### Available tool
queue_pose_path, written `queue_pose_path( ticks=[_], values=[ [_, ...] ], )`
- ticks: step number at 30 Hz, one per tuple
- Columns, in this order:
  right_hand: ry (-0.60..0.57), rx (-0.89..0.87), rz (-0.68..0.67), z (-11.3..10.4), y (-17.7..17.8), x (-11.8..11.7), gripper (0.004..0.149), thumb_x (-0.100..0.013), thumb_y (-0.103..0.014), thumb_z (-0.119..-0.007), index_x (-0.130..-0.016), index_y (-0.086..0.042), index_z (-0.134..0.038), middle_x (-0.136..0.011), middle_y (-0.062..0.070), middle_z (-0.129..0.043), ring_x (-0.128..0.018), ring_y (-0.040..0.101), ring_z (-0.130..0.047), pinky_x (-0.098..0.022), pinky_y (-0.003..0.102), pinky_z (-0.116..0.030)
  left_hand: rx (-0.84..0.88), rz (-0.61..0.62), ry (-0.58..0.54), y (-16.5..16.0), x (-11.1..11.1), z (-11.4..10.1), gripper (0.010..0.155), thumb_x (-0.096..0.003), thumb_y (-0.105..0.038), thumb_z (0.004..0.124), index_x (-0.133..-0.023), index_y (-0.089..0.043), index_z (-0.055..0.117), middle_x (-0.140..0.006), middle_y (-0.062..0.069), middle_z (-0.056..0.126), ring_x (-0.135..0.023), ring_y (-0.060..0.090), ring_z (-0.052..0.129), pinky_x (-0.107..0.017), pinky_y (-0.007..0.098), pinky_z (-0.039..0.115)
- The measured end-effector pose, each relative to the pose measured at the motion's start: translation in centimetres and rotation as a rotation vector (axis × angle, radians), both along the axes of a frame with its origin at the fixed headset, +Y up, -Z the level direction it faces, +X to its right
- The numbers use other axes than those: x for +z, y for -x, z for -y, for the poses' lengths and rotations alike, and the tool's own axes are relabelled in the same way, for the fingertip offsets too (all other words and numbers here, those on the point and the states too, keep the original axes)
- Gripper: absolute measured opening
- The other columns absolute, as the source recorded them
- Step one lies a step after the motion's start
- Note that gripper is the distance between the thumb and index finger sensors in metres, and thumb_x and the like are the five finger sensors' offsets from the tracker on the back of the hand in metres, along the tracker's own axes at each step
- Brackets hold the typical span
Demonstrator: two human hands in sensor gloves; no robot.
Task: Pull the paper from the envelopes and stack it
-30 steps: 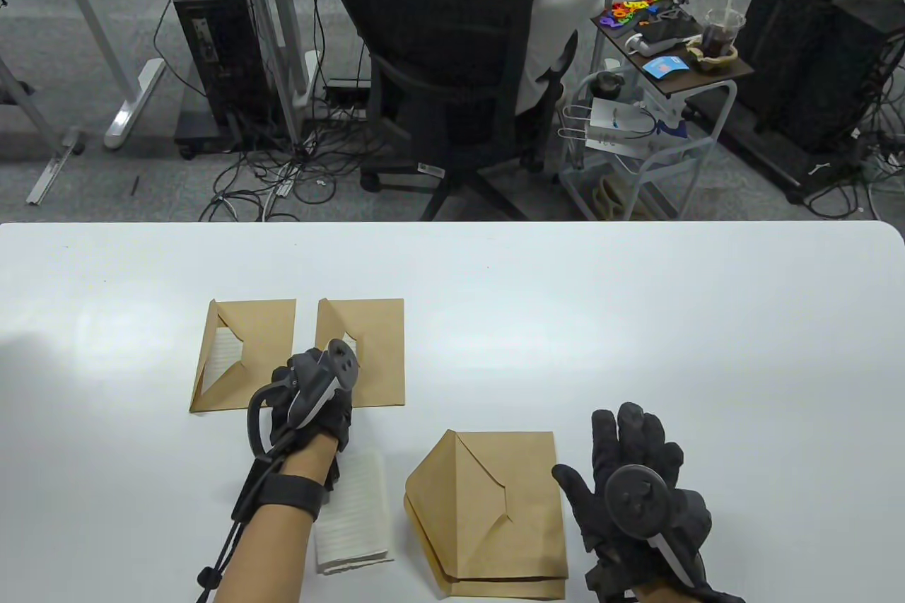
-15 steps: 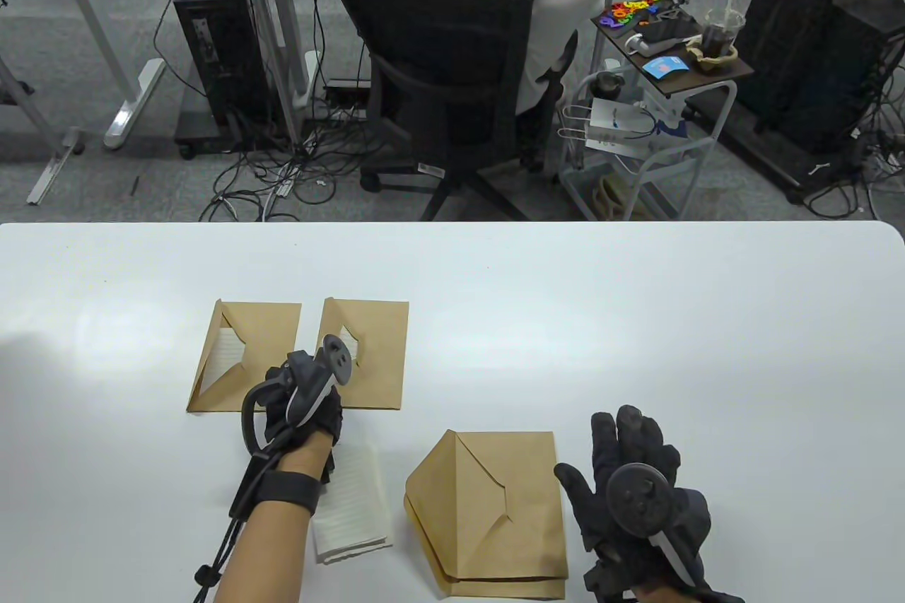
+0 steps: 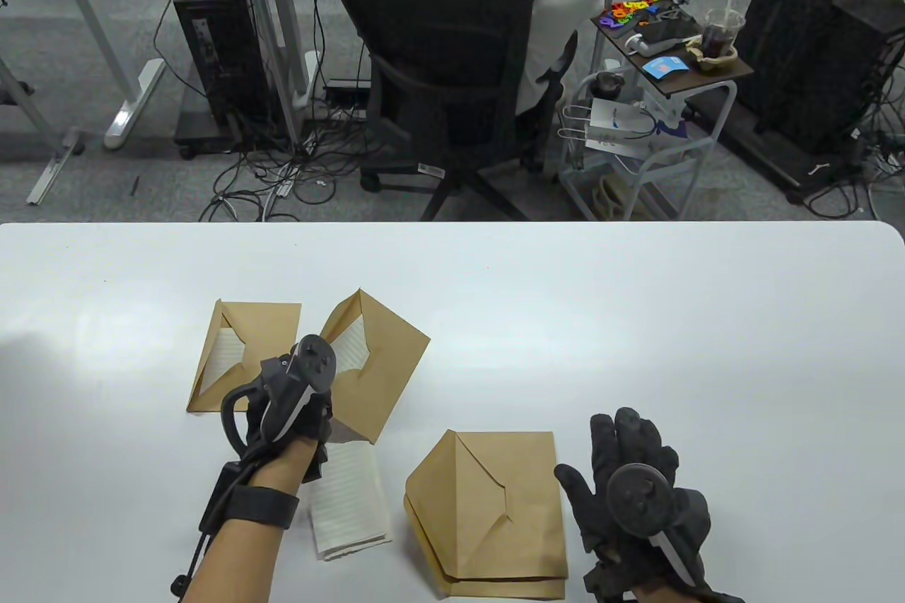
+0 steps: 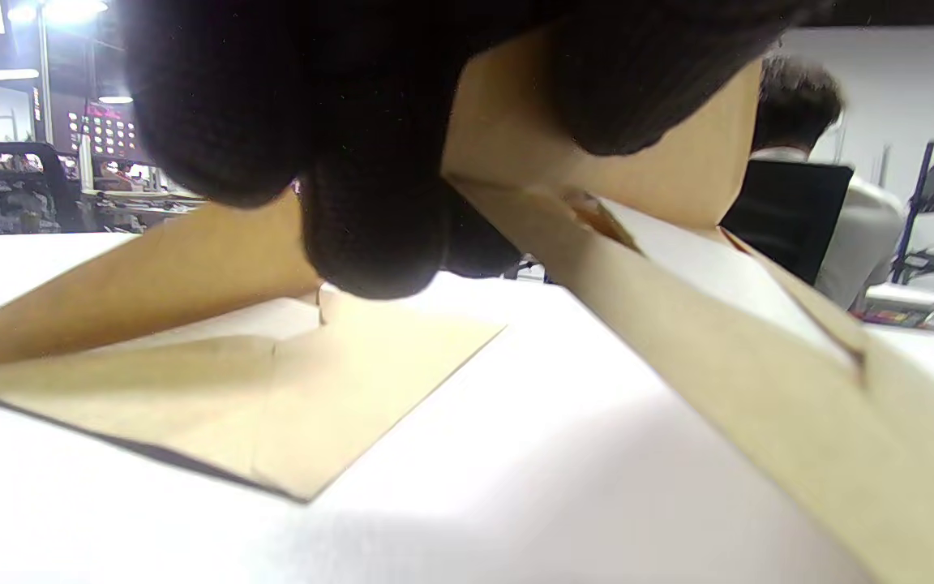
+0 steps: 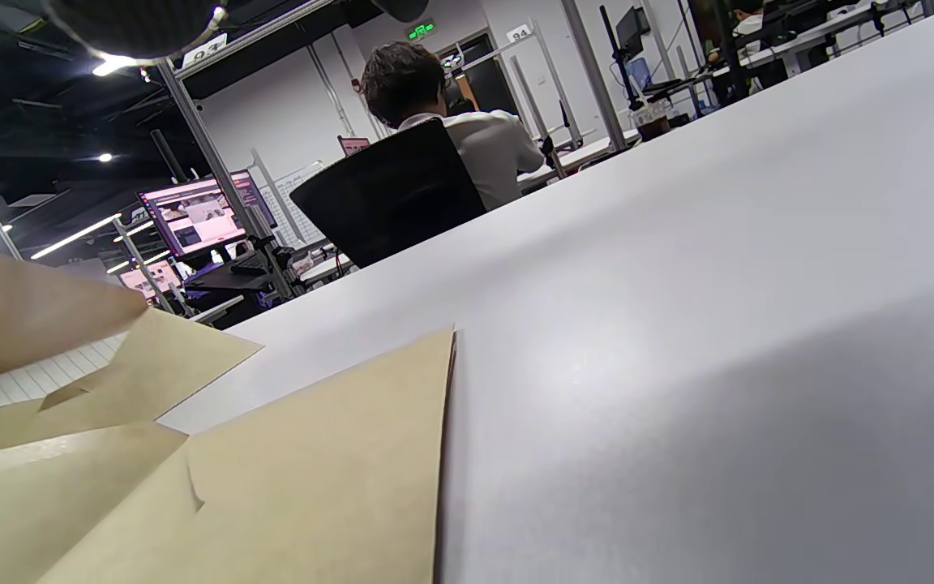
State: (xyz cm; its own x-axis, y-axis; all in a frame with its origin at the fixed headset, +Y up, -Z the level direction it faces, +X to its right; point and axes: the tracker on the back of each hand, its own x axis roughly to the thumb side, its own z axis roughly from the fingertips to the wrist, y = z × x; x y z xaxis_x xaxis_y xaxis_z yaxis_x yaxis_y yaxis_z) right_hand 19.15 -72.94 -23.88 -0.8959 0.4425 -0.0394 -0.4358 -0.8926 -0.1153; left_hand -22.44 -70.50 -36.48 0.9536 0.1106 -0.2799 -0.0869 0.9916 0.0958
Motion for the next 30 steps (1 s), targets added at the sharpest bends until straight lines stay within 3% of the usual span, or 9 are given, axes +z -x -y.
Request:
queue_pose_path(
  ticks=[7,11,15,22,30],
  values=[
    [0.004,-0.002,-0.005,0.1,0.1,0.0,0.082,-0.039,-0.06,-0.066,-0.109,-0.024,-0.041,-0.117,0.012,-0.03,-0.108,0.046,-0.029,-0.073,0.067,-0.025,0.226,0.057,-0.102,2.1,3.3,-2.6,0.045,-0.0547,-0.037,0.082,-0.091,-0.011,0.087,-0.07,0.007,0.104,-0.051,0.025,0.113,-0.038,0.046,0.094],
    [0.025,-0.002,-0.015,0.4,0.4,0.0,0.082,-0.039,-0.06,-0.066,-0.108,-0.023,-0.041,-0.117,0.012,-0.03,-0.108,0.045,-0.029,-0.073,0.066,-0.026,0.293,0.118,-0.162,2.8,5.5,-3.0,0.045,-0.0551,-0.037,0.081,-0.092,-0.012,0.086,-0.069,0.004,0.104,-0.046,0.021,0.113,-0.036,0.044,0.094],
    [0.04,-0.013,-0.023,0.7,0.7,0.0,0.082,-0.039,-0.06,-0.066,-0.108,-0.023,-0.041,-0.117,0.012,-0.03,-0.108,0.045,-0.03,-0.073,0.065,-0.027,0.499,0.137,-0.201,3.4,7.7,-2.5,0.045,-0.0557,-0.037,0.081,-0.092,-0.011,0.085,-0.069,0.004,0.104,-0.046,0.02,0.113,-0.036,0.043,0.094],
    [0.047,-0.08,-0.074,0.8,1.7,0.4,0.081,-0.039,-0.06,-0.065,-0.108,-0.023,-0.042,-0.117,0.011,-0.035,-0.107,0.045,-0.035,-0.074,0.063,-0.033,0.878,0.186,-0.147,2.8,10.1,-0.5,0.045,-0.0563,-0.037,0.081,-0.092,-0.01,0.085,-0.068,0.005,0.104,-0.045,0.02,0.113,-0.035,0.043,0.094],
    [0.131,-0.403,-0.205,0.8,2.9,1.1,0.081,-0.038,-0.062,-0.066,-0.106,-0.023,-0.047,-0.115,0.011,-0.044,-0.105,0.044,-0.05,-0.075,0.059,-0.047,1.113,0.324,-0.043,-0.4,12.5,0.6,0.045,-0.0569,-0.037,0.08,-0.093,-0.01,0.084,-0.069,0.004,0.104,-0.045,0.019,0.113,-0.036,0.042,0.095]
  ],
)
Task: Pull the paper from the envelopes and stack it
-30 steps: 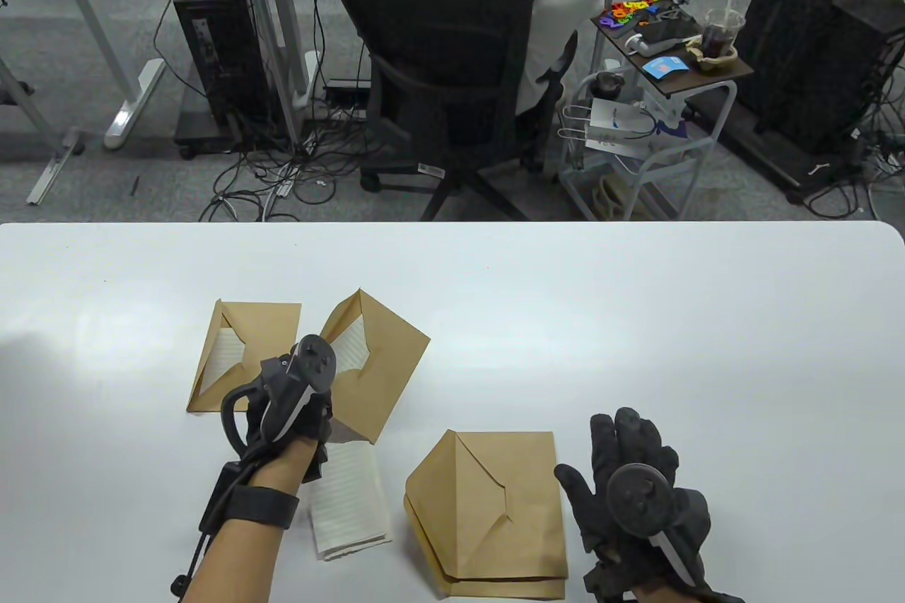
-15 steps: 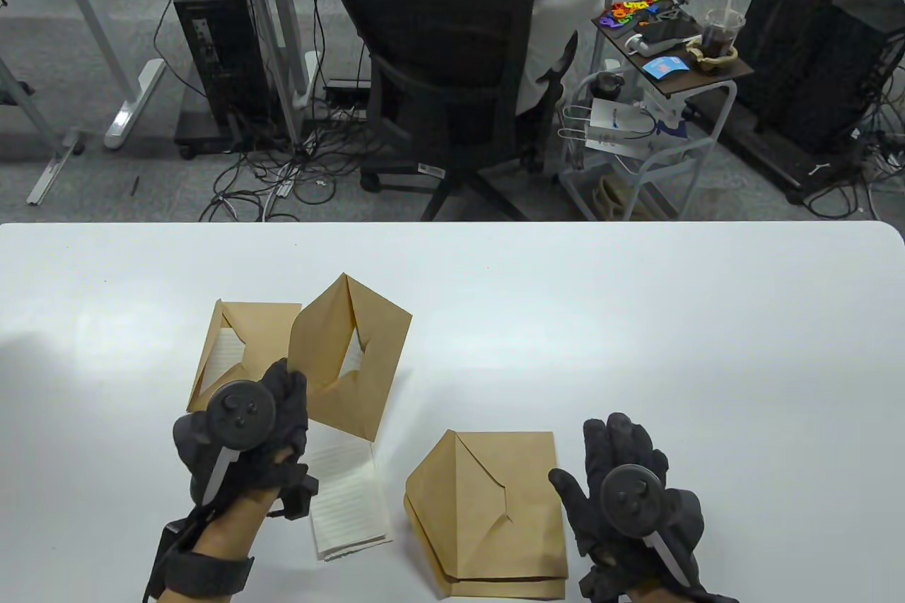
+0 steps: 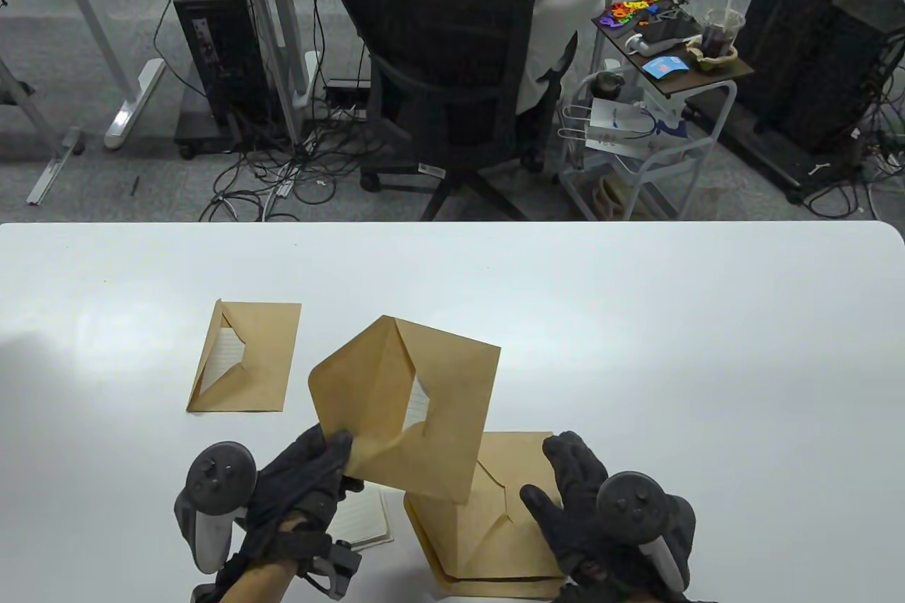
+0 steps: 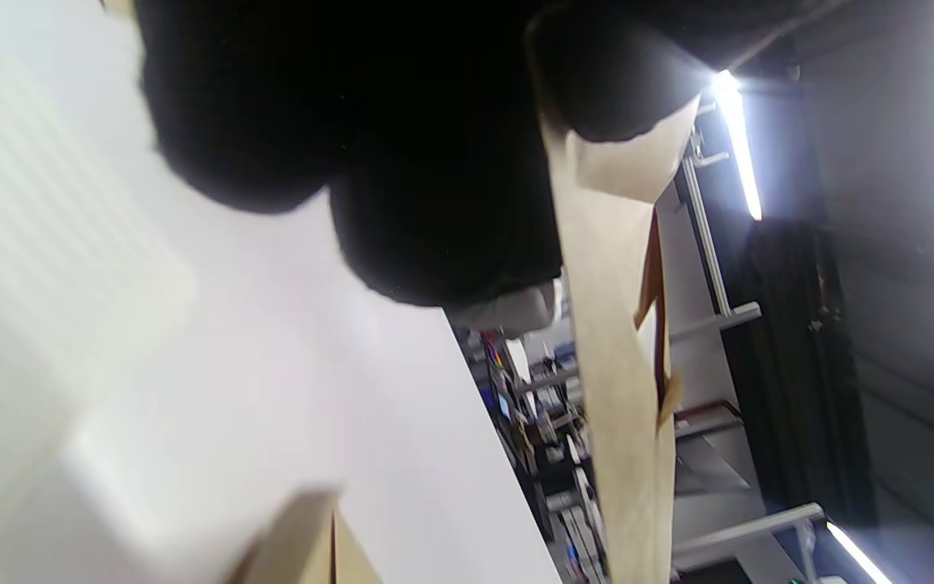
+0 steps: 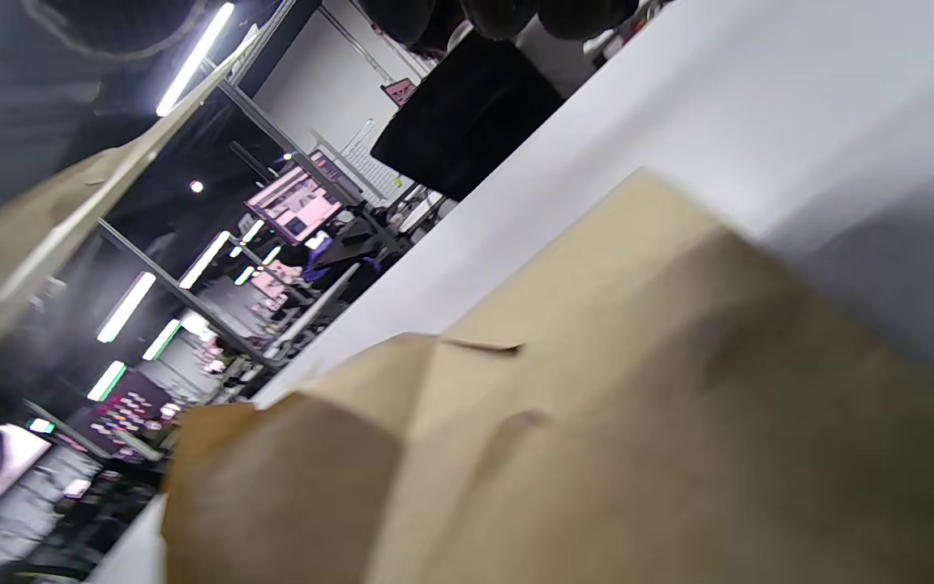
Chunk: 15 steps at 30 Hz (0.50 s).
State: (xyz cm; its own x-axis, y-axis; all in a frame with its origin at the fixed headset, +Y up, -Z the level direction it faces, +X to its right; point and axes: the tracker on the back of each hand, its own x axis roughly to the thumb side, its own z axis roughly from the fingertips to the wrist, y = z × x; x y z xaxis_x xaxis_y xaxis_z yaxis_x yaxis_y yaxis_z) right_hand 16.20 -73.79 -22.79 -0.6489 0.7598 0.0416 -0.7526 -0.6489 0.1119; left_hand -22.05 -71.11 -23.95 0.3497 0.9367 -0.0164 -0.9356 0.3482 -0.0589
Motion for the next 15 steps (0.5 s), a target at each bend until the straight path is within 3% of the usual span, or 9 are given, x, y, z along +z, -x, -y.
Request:
queue_pose_path(
  ticks=[8,12,15],
  values=[
    [0.077,-0.142,-0.088,0.5,0.5,-0.1,0.082,-0.037,-0.063,-0.067,-0.104,-0.02,-0.049,-0.109,0.015,-0.061,-0.094,0.042,-0.078,-0.066,0.052,-0.071,0.062,0.114,0.034,-2.7,1.1,1.8,0.046,-0.0575,-0.038,0.079,-0.094,-0.011,0.083,-0.07,0.003,0.103,-0.047,0.017,0.113,-0.037,0.042,0.095],
    [0.106,-0.252,-0.114,0.8,0.7,-0.3,0.068,-0.039,-0.054,-0.074,-0.097,-0.02,-0.067,-0.092,0.011,-0.088,-0.073,0.035,-0.101,-0.052,0.048,-0.085,0.103,0.147,0.029,-3.0,1.1,2.3,0.045,-0.0578,-0.039,0.079,-0.094,-0.012,0.082,-0.071,0.003,0.102,-0.048,0.017,0.112,-0.038,0.041,0.095],
    [0.133,-0.326,-0.105,1.1,0.8,-0.3,0.058,-0.04,-0.048,-0.078,-0.091,-0.02,-0.076,-0.079,0.008,-0.099,-0.058,0.029,-0.108,-0.043,0.044,-0.09,0.119,0.156,0.039,-3.2,1.2,2.7,0.045,-0.0581,-0.039,0.079,-0.094,-0.012,0.082,-0.072,0.003,0.102,-0.049,0.017,0.112,-0.038,0.041,0.094]
  ],
)
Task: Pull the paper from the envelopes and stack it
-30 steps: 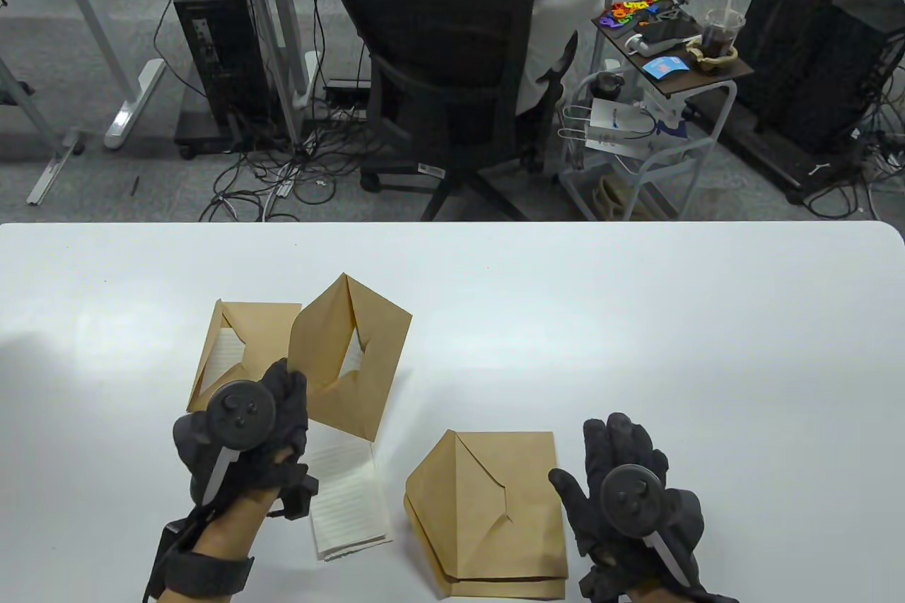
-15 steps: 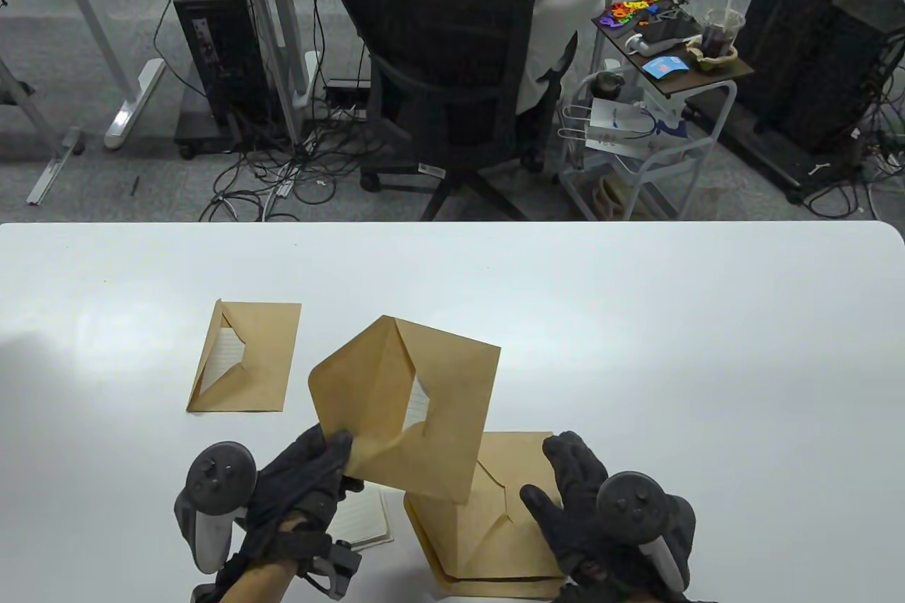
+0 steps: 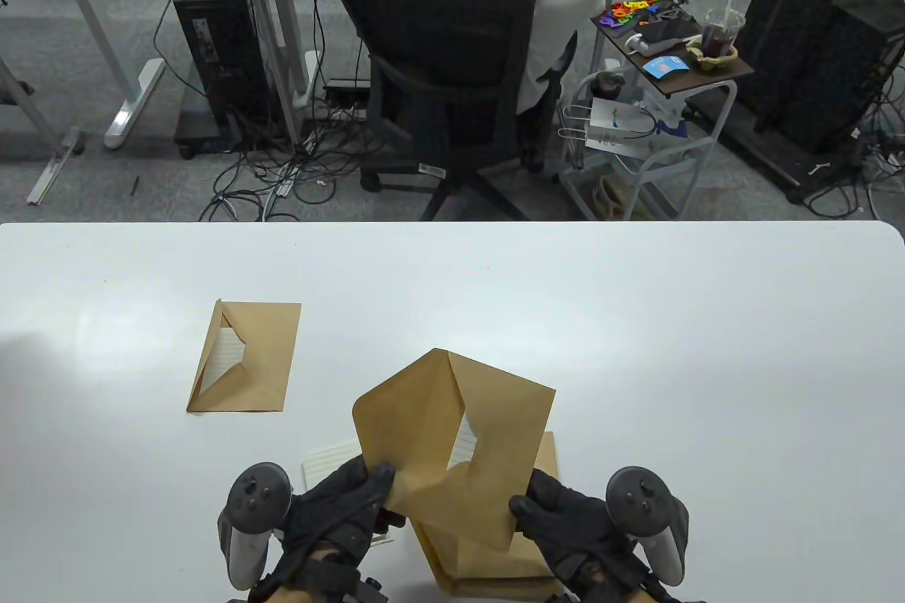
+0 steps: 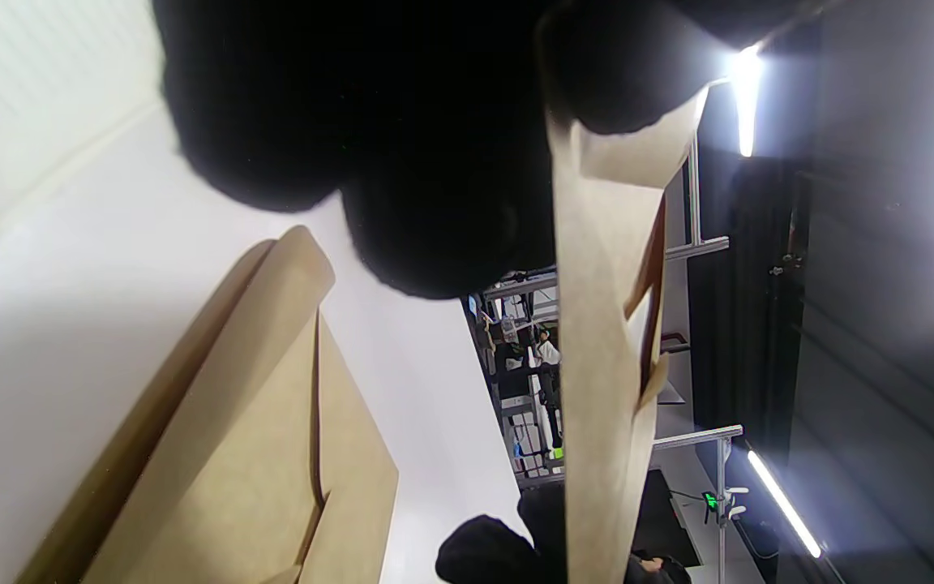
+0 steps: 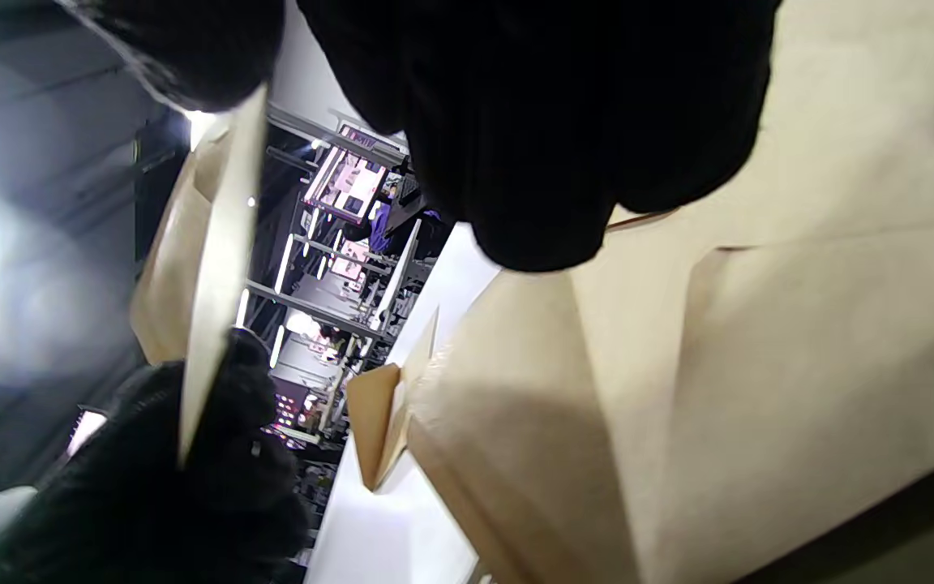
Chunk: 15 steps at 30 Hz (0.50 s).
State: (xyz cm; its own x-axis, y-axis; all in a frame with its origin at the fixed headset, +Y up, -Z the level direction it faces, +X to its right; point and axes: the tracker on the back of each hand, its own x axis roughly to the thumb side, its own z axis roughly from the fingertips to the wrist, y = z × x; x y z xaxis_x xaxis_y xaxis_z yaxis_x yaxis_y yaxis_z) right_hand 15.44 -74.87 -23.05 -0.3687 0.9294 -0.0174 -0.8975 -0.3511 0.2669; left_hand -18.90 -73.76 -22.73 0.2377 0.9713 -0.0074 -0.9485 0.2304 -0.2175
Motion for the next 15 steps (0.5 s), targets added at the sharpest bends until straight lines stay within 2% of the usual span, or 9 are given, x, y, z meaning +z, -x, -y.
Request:
queue_pose_path(
  ticks=[3,7,12,15],
  values=[
    [0.052,-0.073,0.038,0.5,-0.2,-0.1,0.05,-0.041,-0.044,-0.079,-0.083,-0.018,-0.084,-0.067,0.003,-0.106,-0.05,0.025,-0.112,-0.038,0.042,-0.092,-0.014,0.02,-0.006,0.0,-0.1,0.1,0.046,-0.0581,-0.039,0.078,-0.095,-0.012,0.081,-0.073,0.003,0.101,-0.05,0.017,0.112,-0.04,0.042,0.094],
    [0.105,-0.136,0.074,0.9,-0.5,-0.2,0.046,-0.041,-0.041,-0.081,-0.08,-0.018,-0.087,-0.061,0.002,-0.109,-0.045,0.023,-0.113,-0.035,0.042,-0.093,-0.048,0.021,-0.031,0.1,-0.1,0.0,0.047,-0.058,-0.039,0.079,-0.096,-0.013,0.08,-0.076,0.003,0.1,-0.053,0.02,0.111,-0.042,0.043,0.093],
    [0.086,-0.145,0.105,0.7,-0.8,-0.1,0.044,-0.041,-0.039,-0.082,-0.078,-0.017,-0.089,-0.058,0.003,-0.109,-0.042,0.023,-0.113,-0.035,0.042,-0.093,-0.088,0.031,-0.057,-0.1,0.0,-0.3,0.048,-0.0576,-0.04,0.08,-0.097,-0.013,0.08,-0.078,0.004,0.099,-0.056,0.022,0.11,-0.044,0.044,0.092],
    [0.05,-0.124,0.147,0.5,-1.0,0.0,0.043,-0.041,-0.038,-0.082,-0.078,-0.016,-0.089,-0.058,0.004,-0.109,-0.042,0.023,-0.113,-0.035,0.042,-0.093,-0.103,0.014,-0.086,0.1,0.2,-0.9,0.055,-0.0572,-0.046,0.08,-0.1,-0.012,0.077,-0.083,0.007,0.097,-0.06,0.025,0.109,-0.046,0.047,0.09]
  ],
)
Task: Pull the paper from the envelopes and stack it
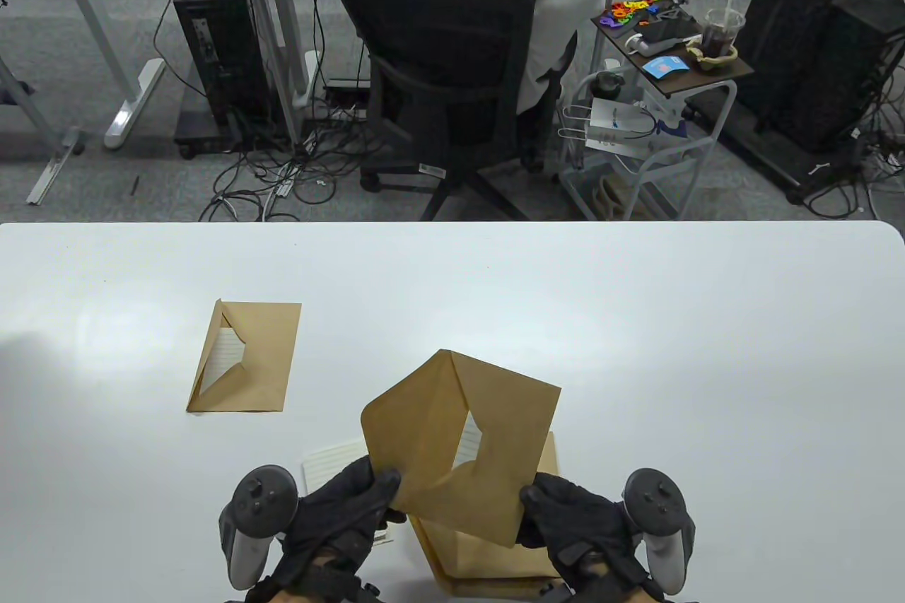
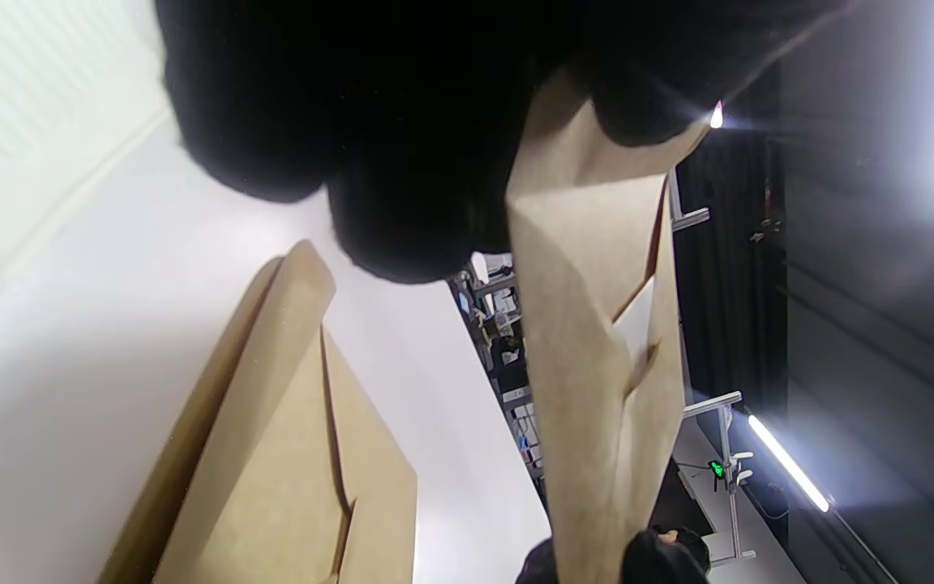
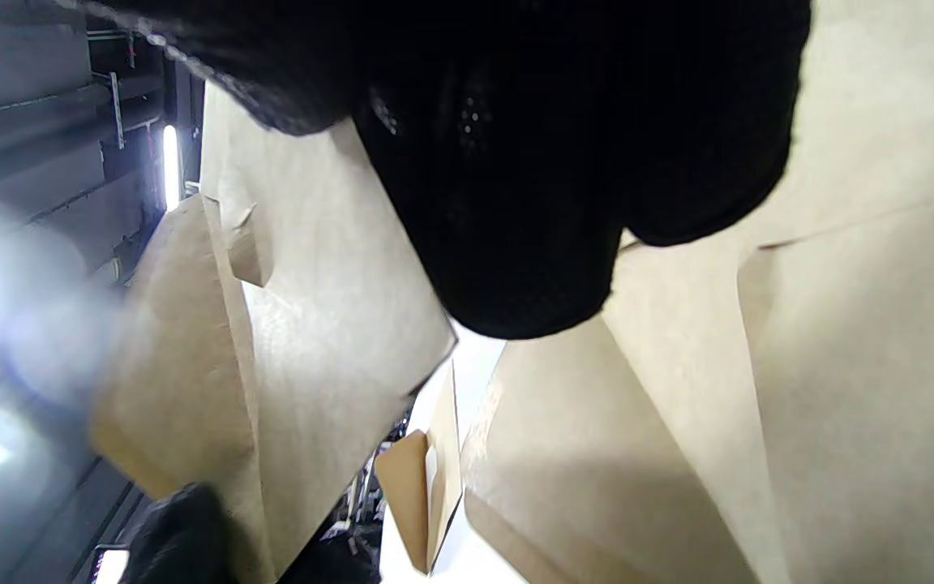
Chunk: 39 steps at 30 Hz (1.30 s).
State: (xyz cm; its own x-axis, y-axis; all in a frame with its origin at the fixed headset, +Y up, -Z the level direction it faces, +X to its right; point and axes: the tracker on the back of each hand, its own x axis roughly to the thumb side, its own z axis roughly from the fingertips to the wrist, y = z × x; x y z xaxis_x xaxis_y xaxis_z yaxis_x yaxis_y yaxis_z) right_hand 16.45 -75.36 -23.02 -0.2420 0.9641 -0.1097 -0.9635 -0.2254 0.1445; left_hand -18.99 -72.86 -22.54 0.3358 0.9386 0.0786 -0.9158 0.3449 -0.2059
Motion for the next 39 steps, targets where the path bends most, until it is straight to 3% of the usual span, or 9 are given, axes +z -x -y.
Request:
queue_pose_path(
  ticks=[3,5,7,9,12,15,18,28,39],
  values=[
    [-0.015,0.018,0.028,-0.2,-0.3,0.1,0.043,-0.041,-0.037,-0.082,-0.078,-0.015,-0.089,-0.058,0.005,-0.108,-0.043,0.024,-0.113,-0.035,0.042,-0.092,-0.029,-0.115,-0.144,1.2,0.7,-1.6,0.059,-0.0573,-0.048,0.081,-0.102,-0.011,0.073,-0.087,0.008,0.093,-0.062,0.026,0.107,-0.047,0.047,0.09],
    [-0.026,0.026,0.039,-0.3,-0.4,0.1,0.043,-0.041,-0.037,-0.082,-0.078,-0.015,-0.088,-0.059,0.005,-0.108,-0.043,0.024,-0.112,-0.035,0.042,-0.092,-0.076,-0.215,-0.345,1.9,1.8,-3.3,0.062,-0.0575,-0.05,0.081,-0.104,-0.012,0.069,-0.091,0.008,0.088,-0.062,0.024,0.107,-0.047,0.045,0.09],
    [-0.036,0.029,0.042,-0.3,-0.4,0.1,0.043,-0.042,-0.037,-0.082,-0.078,-0.016,-0.088,-0.059,0.005,-0.108,-0.044,0.024,-0.112,-0.036,0.043,-0.092,-0.103,-0.226,-0.501,1.9,2.9,-4.9,0.06,-0.058,-0.05,0.08,-0.104,-0.013,0.069,-0.091,0.006,0.088,-0.06,0.021,0.108,-0.045,0.042,0.091],
    [-0.067,0.041,0.036,-0.4,-0.1,0.3,0.043,-0.042,-0.037,-0.082,-0.079,-0.016,-0.088,-0.06,0.005,-0.108,-0.044,0.025,-0.112,-0.037,0.043,-0.092,-0.094,-0.143,-0.555,0.9,3.6,-5.8,0.057,-0.0581,-0.051,0.079,-0.102,-0.016,0.072,-0.089,0.004,0.09,-0.057,0.019,0.109,-0.042,0.04,0.092],
    [-0.139,0.078,0.028,-0.8,0.3,0.6,0.043,-0.042,-0.037,-0.082,-0.079,-0.017,-0.088,-0.061,0.005,-0.107,-0.046,0.024,-0.111,-0.038,0.043,-0.091,-0.092,0.009,-0.451,-1.5,3.9,-5.3,0.059,-0.0576,-0.052,0.079,-0.104,-0.016,0.071,-0.093,0.006,0.089,-0.057,0.02,0.11,-0.041,0.039,0.093],
    [-0.222,0.097,0.005,-1.4,0.9,1.1,0.042,-0.042,-0.036,-0.082,-0.079,-0.017,-0.088,-0.061,0.005,-0.107,-0.047,0.024,-0.111,-0.038,0.043,-0.091,-0.088,0.13,-0.297,-3.5,3.6,-3.6,0.064,-0.0578,-0.052,0.077,-0.108,-0.015,0.064,-0.104,0.013,0.075,-0.059,0.022,0.11,-0.041,0.04,0.093],
    [-0.324,0.136,-0.018,-2.0,1.5,1.7,0.042,-0.042,-0.036,-0.082,-0.079,-0.017,-0.088,-0.062,0.005,-0.107,-0.047,0.025,-0.111,-0.039,0.043,-0.091,-0.124,0.102,-0.258,-3.6,3.5,-2.8,0.07,-0.0583,-0.052,0.075,-0.112,-0.013,0.053,-0.109,0.017,0.063,-0.062,0.023,0.108,-0.042,0.039,0.093],
    [-0.641,0.239,-0.132,-3.5,3.0,3.3,0.041,-0.04,-0.034,-0.079,-0.079,-0.024,-0.086,-0.069,0.002,-0.103,-0.057,0.024,-0.108,-0.048,0.046,-0.087,0.008,0.138,-0.108,-4.4,3.3,-1.7,0.079,-0.0591,-0.051,0.073,-0.114,-0.008,0.036,-0.11,0.016,0.059,-0.057,0.018,0.111,-0.038,0.035,0.095],
    [-0.685,0.188,-0.223,-3.7,3.4,3.7,0.04,-0.037,-0.032,-0.074,-0.076,-0.033,-0.084,-0.08,-0.005,-0.098,-0.073,0.022,-0.102,-0.062,0.051,-0.078,0.227,0.212,0.046,-4.1,2.6,-0.6,0.076,-0.0588,-0.048,0.075,-0.114,-0.01,0.04,-0.106,0.009,0.068,-0.049,0.013,0.111,-0.035,0.032,0.095]
  ],
)
